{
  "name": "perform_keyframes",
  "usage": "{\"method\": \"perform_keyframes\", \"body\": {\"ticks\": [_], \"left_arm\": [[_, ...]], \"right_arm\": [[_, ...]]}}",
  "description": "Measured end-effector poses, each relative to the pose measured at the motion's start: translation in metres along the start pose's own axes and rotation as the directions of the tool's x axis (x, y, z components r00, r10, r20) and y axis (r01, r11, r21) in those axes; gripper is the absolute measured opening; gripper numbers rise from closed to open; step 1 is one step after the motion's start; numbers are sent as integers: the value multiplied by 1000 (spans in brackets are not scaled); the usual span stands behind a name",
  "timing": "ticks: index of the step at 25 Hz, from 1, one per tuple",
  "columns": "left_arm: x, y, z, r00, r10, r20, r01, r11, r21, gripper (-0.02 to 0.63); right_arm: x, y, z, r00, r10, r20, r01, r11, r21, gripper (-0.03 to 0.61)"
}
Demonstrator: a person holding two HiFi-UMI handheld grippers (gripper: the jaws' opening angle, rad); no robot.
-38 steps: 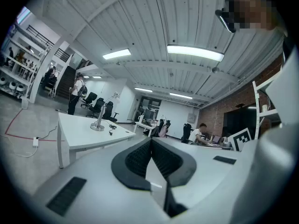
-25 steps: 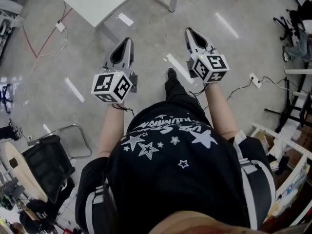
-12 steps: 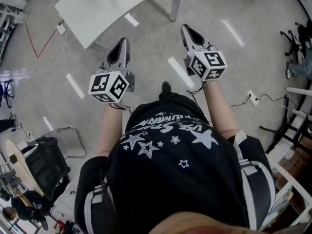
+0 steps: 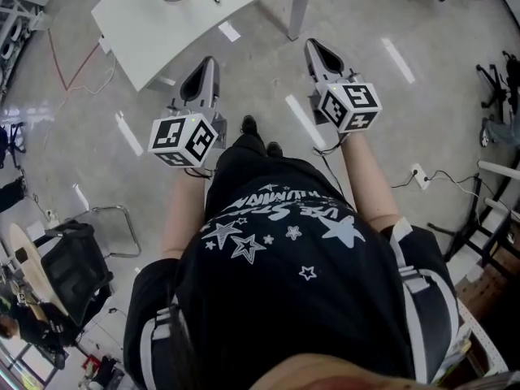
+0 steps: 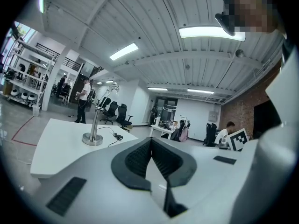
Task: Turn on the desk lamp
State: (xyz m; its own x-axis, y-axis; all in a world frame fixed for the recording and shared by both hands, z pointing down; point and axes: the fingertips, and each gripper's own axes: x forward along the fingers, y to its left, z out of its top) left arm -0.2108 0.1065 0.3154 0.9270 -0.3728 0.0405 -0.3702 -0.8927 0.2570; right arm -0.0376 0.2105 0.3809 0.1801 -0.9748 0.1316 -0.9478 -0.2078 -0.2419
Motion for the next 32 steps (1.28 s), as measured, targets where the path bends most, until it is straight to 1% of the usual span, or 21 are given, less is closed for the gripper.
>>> {"method": "perform_keyframes", "body": {"ticks": [5,10,16,20,23,25,28,32], "left_arm": [[27,12,-9,1000,-1,-4,1,1000,-16,12],[66,16,-9,1000,-28,-8,28,1000,-14,12],[128,45,-7,998,-57,-11,57,997,-56,12],[177,62,-17,994,-95,-47,92,994,-64,12],[213,70,-23,990,-122,-76,119,992,-46,12],[234,80,-19,987,-134,-88,132,991,-28,12],[263,100,-12,986,-134,-98,132,991,-26,12],[296,116,-14,984,-132,-122,134,991,8,12]], "right_arm": [[17,-14,-4,1000,-2,-17,2,1000,-8,6],[39,-46,9,999,-34,-13,34,999,-10,6],[94,-74,27,998,-54,-17,54,998,-25,6],[133,-93,33,997,-76,-32,75,997,-28,6],[163,-107,45,995,-96,-36,95,995,-28,6],[189,-112,57,995,-99,-33,98,995,-31,6],[228,-116,71,995,-93,-43,91,995,-40,6],[274,-121,77,995,-69,-65,66,997,-49,6]]}}
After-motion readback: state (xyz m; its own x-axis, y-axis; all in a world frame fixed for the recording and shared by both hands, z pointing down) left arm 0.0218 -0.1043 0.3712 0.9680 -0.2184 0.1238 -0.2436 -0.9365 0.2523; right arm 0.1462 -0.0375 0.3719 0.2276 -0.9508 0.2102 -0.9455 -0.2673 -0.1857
